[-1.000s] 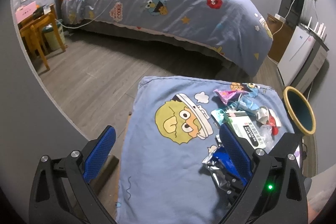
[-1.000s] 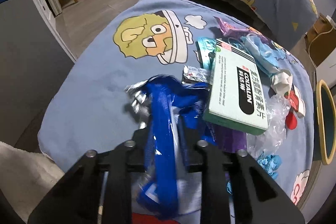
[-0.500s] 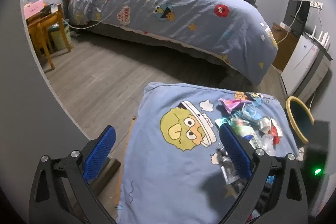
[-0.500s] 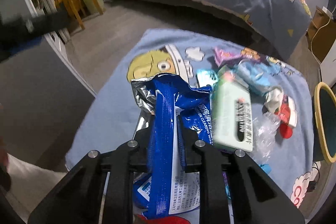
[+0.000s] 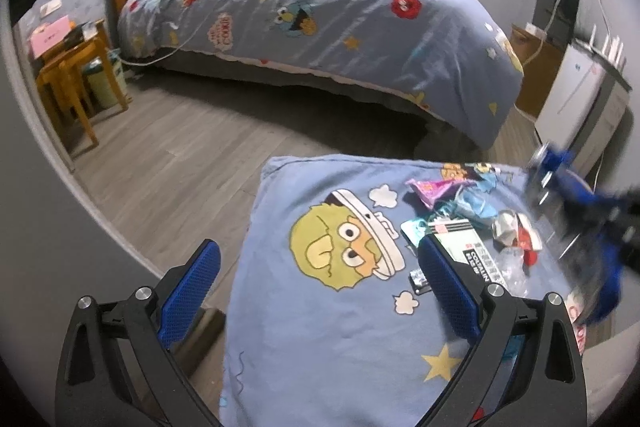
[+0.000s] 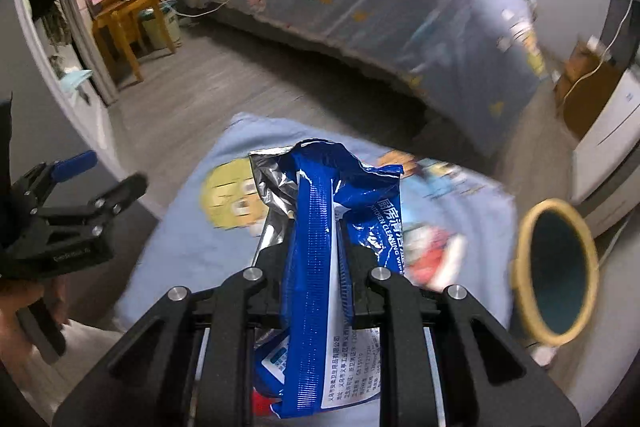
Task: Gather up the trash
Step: 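Lift the blue wrapper with the right tool while the left tool grasps the white COLTALIN box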
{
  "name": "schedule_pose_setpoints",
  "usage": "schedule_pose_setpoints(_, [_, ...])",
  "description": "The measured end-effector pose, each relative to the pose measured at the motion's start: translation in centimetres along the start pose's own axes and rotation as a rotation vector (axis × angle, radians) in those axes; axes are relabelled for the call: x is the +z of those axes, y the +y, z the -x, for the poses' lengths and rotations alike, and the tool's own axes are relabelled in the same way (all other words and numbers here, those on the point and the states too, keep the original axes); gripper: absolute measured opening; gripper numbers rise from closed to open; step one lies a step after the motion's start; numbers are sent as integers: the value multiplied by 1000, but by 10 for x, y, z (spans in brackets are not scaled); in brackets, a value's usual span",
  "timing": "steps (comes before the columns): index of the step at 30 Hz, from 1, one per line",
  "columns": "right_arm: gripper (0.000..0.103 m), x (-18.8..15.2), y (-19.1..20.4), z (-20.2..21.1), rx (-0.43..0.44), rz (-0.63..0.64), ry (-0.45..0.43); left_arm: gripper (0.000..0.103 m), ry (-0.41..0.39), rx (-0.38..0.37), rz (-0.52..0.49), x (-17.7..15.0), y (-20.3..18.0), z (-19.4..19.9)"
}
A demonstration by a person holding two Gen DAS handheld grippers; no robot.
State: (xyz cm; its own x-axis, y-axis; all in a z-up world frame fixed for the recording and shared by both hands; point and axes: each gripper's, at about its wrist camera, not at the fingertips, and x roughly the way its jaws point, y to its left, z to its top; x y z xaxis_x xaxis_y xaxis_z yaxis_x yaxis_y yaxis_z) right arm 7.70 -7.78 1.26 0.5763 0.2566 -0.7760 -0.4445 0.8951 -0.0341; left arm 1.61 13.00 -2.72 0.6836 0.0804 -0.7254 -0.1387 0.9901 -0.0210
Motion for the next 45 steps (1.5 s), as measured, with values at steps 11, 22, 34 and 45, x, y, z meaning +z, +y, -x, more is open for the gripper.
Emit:
schedule_pose_setpoints(11, [18, -17, -67, -22, -23, -106, 29, 98, 85, -63, -131, -12, -88, -50])
schedule_pose_setpoints(22, [18, -25, -123, -30, -30, -209, 49, 98, 177, -111, -130, -29, -146, -105])
schedule_pose_setpoints(34, [18, -30, -126, -38, 2, -207, 82, 98, 187, -78, -163, -32, -171, -136])
schedule_pose_setpoints(45, [18, -29, -120, -48, 1, -197, 101, 77, 187, -95, -191, -35, -169, -135])
